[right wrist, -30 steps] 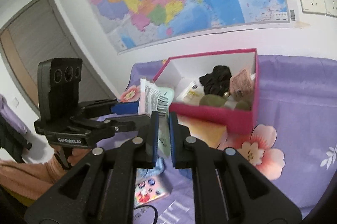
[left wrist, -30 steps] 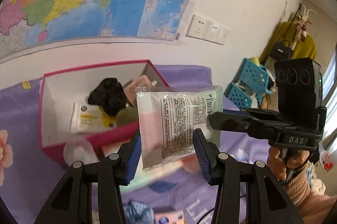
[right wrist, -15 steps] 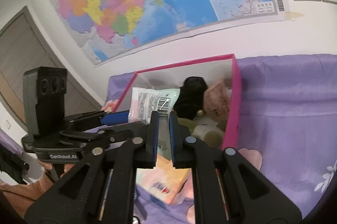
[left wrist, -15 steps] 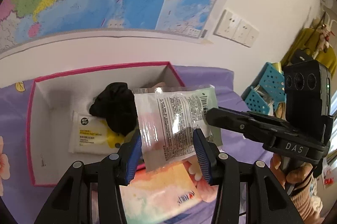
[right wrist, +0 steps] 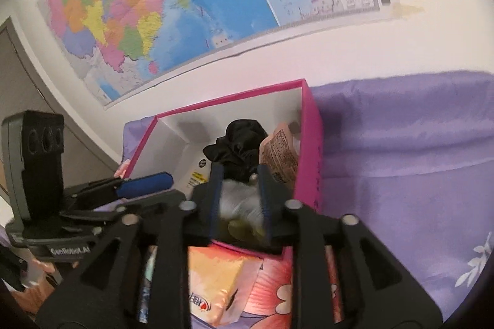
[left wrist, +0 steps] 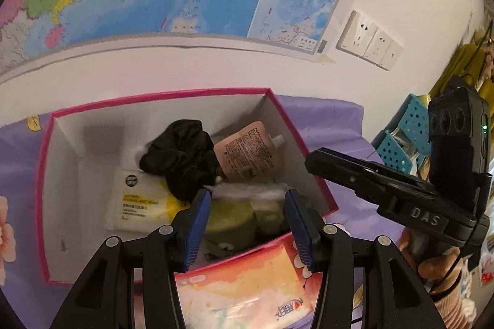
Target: Organize soft objects
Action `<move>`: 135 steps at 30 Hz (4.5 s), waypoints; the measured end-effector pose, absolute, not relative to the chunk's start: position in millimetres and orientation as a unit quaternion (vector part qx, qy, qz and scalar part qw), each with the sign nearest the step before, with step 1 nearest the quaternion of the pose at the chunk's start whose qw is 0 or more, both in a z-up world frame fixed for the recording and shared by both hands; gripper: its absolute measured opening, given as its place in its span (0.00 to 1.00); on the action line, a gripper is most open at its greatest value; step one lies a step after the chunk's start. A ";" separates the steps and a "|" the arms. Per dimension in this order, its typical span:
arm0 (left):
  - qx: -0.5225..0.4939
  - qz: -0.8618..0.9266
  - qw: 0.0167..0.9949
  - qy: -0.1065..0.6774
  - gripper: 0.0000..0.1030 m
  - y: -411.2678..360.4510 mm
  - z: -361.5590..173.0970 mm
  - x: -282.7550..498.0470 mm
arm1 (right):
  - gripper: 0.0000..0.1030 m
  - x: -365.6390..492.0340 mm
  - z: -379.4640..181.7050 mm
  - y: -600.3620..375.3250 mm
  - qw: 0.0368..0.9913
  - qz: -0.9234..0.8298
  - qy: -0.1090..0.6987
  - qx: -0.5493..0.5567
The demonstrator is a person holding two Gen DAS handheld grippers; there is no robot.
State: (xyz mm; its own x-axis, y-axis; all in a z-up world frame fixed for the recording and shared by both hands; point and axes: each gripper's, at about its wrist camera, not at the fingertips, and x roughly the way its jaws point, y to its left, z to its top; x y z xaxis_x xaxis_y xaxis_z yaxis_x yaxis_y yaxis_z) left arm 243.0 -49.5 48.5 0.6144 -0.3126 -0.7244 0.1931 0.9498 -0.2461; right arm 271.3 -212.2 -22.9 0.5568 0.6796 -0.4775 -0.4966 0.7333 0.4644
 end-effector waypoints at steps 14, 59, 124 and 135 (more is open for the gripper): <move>-0.046 -0.183 0.921 0.340 0.54 -23.3 81.9 146.9 | 0.31 179.4 -8.4 -213.1 0.847 0.422 0.306 0.105; -0.068 -0.260 0.886 0.377 0.54 10.4 25.1 65.6 | 0.09 106.0 -41.2 -140.4 0.783 0.527 0.330 0.006; -0.084 -0.083 0.916 0.382 0.51 98.0 30.8 109.8 | 0.30 148.9 -45.6 -124.1 0.758 0.527 0.382 0.033; -0.127 -0.082 0.884 0.442 0.51 116.1 -18.6 88.8 | 0.30 96.5 -98.7 -89.7 0.673 0.575 0.465 -0.002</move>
State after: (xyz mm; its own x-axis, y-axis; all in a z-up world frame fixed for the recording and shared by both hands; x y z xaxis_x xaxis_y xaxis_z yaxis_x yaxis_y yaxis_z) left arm 88.8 116.1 -18.6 0.5965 -0.2566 -0.7605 0.0321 0.9544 -0.2969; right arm 96.5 -89.7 -98.7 -0.0930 0.7719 -0.6289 -0.7763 0.3393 0.5313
